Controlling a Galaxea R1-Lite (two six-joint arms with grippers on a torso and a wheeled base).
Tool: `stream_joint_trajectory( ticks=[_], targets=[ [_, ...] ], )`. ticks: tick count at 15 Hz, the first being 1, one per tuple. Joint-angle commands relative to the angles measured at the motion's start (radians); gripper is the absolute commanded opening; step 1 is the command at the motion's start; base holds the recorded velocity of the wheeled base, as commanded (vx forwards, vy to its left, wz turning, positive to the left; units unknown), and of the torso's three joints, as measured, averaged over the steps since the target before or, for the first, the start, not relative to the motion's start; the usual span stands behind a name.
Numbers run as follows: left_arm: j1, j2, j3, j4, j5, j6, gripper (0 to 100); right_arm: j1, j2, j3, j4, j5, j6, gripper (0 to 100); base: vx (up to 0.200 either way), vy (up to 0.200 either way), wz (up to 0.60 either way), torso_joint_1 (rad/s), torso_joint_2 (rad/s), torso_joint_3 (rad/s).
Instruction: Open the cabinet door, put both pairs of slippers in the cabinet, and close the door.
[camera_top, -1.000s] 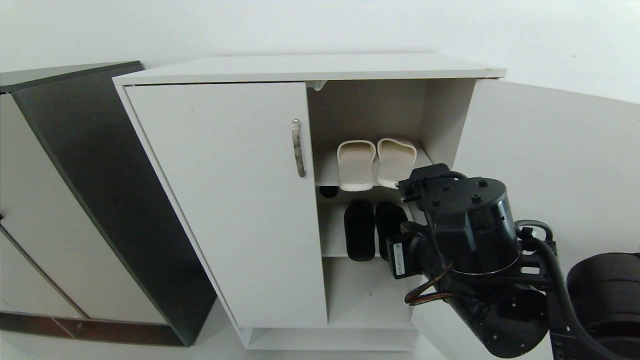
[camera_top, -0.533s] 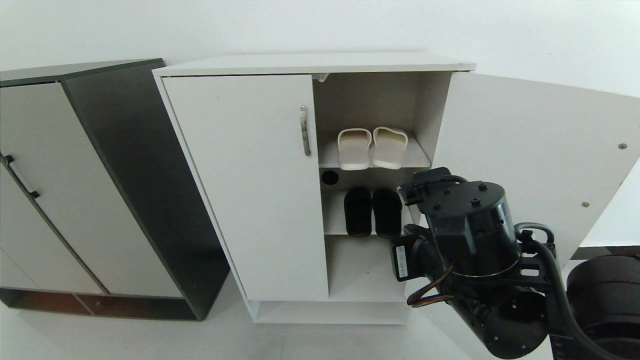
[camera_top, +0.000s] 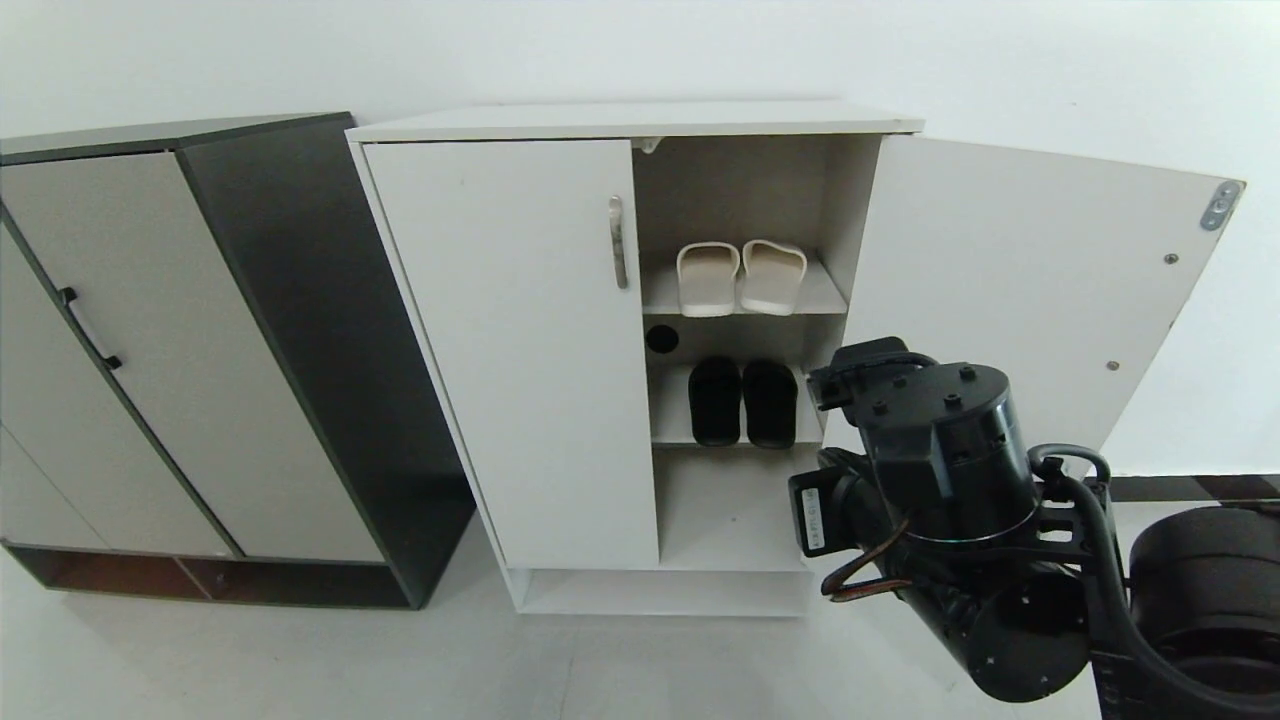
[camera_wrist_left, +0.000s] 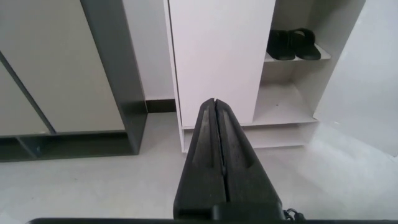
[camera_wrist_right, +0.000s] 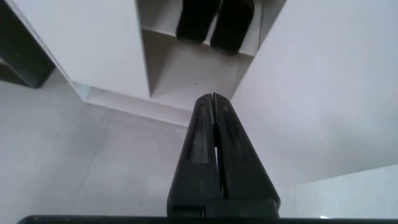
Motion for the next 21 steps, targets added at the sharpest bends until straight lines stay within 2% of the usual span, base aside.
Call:
stream_joint_trajectory(
  ticks=[1,8,11,21],
  targets=[
    [0.0,0.001,0.0,0.0,0.001,0.0,0,0.001,0.002,0.003,0.0,0.0,0.0,0,0.0,0.0,0.0,0.0,0.0,0.0],
    [0.0,0.001,0.0,0.0,0.001,0.0,0,-0.008,0.004,0.011,0.0,0.003,0.0,0,0.0,0.0,0.0,0.0,-0.03,-0.032],
    [0.0,0.001,0.0,0.0,0.001,0.0,0,-0.008,0.002,0.011,0.0,0.003,0.0,0,0.0,0.0,0.0,0.028,-0.22,-0.333],
    [0.0,0.001,0.0,0.0,-0.001,0.0,0,-0.008,0.002,0.011,0.0,0.003,-0.002,0,0.0,0.0,0.0,0.109,-0.49,-0.34]
  ],
)
